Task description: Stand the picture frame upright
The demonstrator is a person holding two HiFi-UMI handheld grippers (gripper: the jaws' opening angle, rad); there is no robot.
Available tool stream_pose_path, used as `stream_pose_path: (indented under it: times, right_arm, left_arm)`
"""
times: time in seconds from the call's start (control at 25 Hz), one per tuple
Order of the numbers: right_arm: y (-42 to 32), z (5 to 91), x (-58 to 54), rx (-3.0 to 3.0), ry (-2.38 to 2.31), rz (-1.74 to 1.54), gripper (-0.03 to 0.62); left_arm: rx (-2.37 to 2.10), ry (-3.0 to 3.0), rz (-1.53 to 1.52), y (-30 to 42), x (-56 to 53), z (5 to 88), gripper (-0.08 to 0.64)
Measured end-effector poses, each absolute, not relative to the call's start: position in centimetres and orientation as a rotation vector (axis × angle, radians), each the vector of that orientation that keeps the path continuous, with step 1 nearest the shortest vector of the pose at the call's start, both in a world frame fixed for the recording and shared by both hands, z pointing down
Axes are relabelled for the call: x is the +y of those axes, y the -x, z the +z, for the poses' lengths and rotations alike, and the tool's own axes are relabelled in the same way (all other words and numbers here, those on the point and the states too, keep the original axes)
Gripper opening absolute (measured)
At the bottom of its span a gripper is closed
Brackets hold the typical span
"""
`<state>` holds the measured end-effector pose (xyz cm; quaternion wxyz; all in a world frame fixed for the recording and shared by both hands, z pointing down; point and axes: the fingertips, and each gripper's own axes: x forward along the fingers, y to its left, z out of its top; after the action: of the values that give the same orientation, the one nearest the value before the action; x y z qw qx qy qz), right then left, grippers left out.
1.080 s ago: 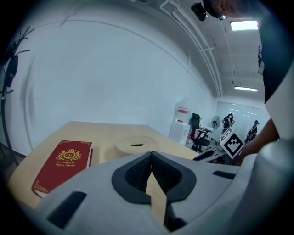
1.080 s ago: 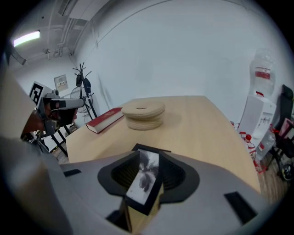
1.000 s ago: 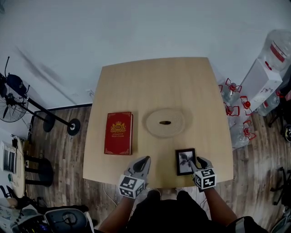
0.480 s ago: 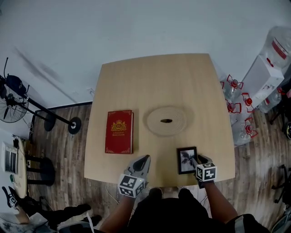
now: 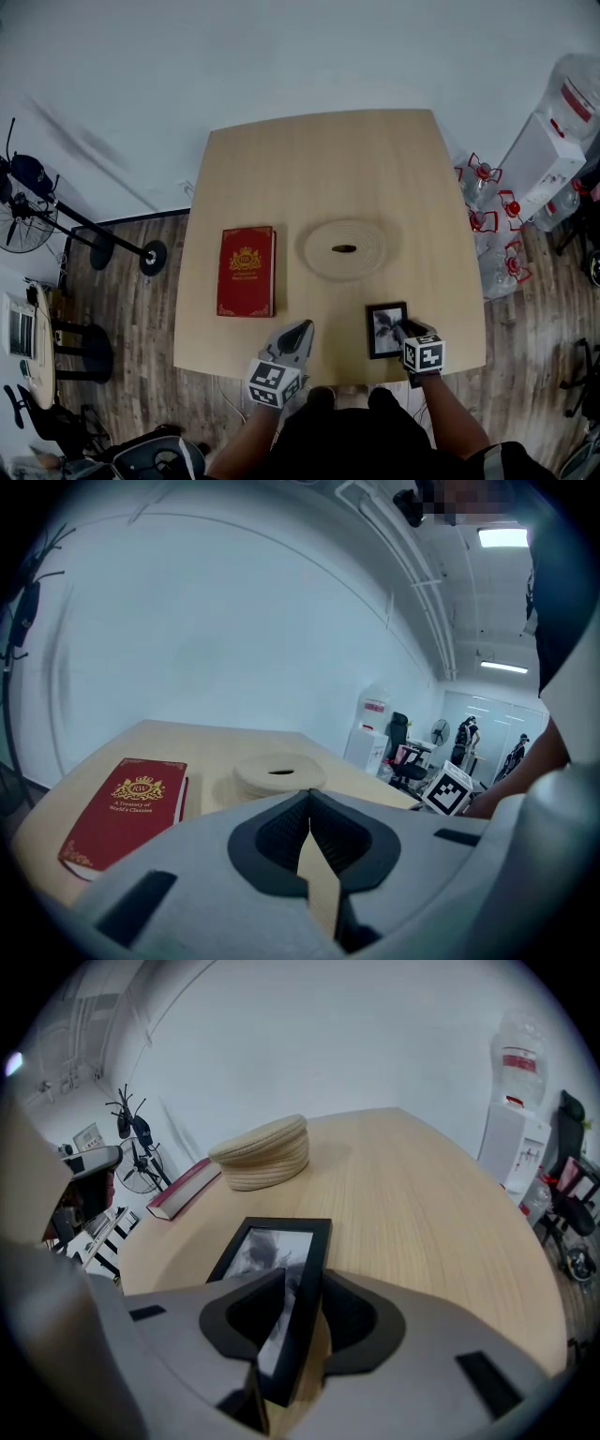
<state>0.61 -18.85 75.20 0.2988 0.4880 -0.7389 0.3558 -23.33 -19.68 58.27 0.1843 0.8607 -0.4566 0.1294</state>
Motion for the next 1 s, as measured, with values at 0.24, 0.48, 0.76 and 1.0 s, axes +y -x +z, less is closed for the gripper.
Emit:
stream_pose_path:
  times: [0.24, 0.48, 0.76, 1.0]
  right_arm:
    - [-0.9, 75.1, -19.0, -1.941, -1.308, 0.936, 0.083]
    - [-1.3, 74.2, -19.3, -1.933, -1.356, 0.882, 0.066]
    - [-1.4, 71.9, -19.9, -1.970, -1.403, 0.804, 0.065]
    - [-0.1, 69.2, -21.2, -2.049, -1.437, 0.784, 0.066]
  left_arm:
    - [-1.289, -2.417, 0.363, 23.8, -19.5, 58.5, 0.003]
    - [-1.288, -2.422, 0.349, 23.7, -19.5, 58.3, 0.003]
    - [-1.287, -2.420, 0.338, 23.9, -19.6, 58.5, 0.003]
    - [-1.292, -2.415, 0.334, 24.1, -19.8, 58.5, 0.003]
